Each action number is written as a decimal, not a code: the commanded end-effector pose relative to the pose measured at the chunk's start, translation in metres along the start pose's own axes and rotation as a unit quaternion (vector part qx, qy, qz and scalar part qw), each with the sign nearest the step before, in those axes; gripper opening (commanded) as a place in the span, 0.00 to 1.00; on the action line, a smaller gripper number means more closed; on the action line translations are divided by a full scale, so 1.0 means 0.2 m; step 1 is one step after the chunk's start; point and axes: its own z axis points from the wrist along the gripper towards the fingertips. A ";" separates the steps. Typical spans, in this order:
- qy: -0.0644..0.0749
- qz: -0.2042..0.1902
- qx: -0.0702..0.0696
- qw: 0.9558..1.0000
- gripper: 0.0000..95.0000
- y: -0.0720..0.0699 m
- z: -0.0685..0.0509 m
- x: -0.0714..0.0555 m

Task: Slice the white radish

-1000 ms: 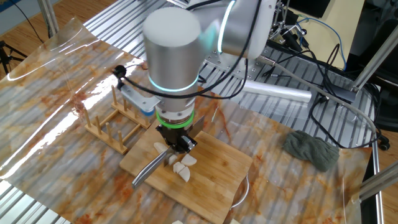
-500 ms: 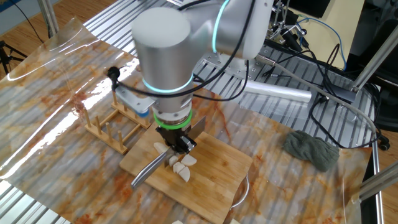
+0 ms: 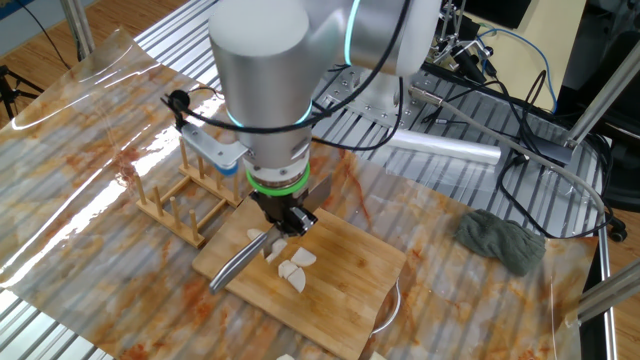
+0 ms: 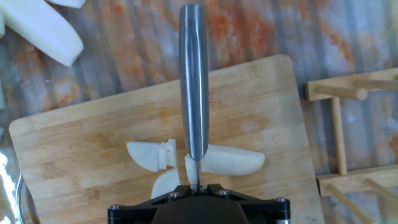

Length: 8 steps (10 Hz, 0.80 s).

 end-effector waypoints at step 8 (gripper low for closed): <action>0.000 -0.005 0.004 1.000 0.00 -0.05 -0.02 -0.01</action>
